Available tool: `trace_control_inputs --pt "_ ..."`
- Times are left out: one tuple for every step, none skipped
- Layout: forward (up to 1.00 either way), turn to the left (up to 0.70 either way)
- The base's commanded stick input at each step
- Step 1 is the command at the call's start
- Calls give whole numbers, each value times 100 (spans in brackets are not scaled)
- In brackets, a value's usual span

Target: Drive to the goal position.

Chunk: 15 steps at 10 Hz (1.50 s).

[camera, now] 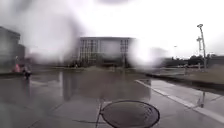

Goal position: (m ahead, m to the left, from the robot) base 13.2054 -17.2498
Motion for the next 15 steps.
trace_control_inputs --pt "70 0" --pt "70 0" --pt "70 0" --pt "70 0" --pt "70 0" --pt "70 0" --pt "70 -13" --pt "70 -23" --pt "70 -18" --pt "70 -2" --pt "70 0" --pt "70 0" --pt "70 0" --pt "70 0" --pt "70 0"
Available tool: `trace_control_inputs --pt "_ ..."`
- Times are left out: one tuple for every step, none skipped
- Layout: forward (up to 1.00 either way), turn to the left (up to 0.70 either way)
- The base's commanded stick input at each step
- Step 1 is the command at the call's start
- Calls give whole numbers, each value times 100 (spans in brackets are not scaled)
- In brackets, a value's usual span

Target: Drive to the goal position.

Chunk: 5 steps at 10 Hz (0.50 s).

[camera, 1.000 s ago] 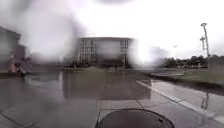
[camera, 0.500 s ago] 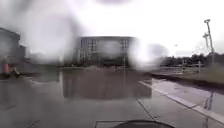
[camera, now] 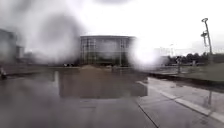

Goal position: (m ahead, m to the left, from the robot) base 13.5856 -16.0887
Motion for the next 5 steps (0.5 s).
trace_control_inputs --pt "70 0" --pt "70 0" --pt "70 0" --pt "70 0" --pt "70 0"
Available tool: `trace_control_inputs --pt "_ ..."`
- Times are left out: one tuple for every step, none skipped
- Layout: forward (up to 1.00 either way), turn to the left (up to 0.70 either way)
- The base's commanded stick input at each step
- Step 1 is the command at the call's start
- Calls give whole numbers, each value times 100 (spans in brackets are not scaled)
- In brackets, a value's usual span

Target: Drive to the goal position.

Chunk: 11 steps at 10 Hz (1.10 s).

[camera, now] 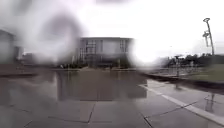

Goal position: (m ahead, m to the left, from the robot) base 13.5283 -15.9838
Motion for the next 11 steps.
trace_control_inputs --pt "70 0" --pt "70 0" --pt "70 0" --pt "70 0" --pt "70 0" --pt "70 0" --pt "70 0" --pt "70 0" --pt "70 0" --pt "70 0" --pt "70 0"
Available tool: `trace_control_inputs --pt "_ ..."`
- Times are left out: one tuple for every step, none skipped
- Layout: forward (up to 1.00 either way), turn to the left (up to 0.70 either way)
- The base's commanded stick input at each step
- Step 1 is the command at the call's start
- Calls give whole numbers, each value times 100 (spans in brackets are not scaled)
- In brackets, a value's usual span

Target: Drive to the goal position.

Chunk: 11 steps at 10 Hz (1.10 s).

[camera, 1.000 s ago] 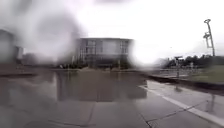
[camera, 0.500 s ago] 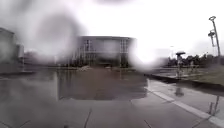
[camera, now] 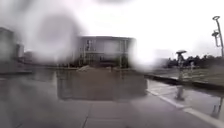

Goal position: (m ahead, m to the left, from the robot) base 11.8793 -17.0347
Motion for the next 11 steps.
trace_control_inputs --pt "70 0" --pt "70 0" --pt "70 0" --pt "70 0" --pt "70 0" --pt "70 0" --pt "70 0" --pt "70 0" --pt "70 0" --pt "70 0" --pt "70 0"
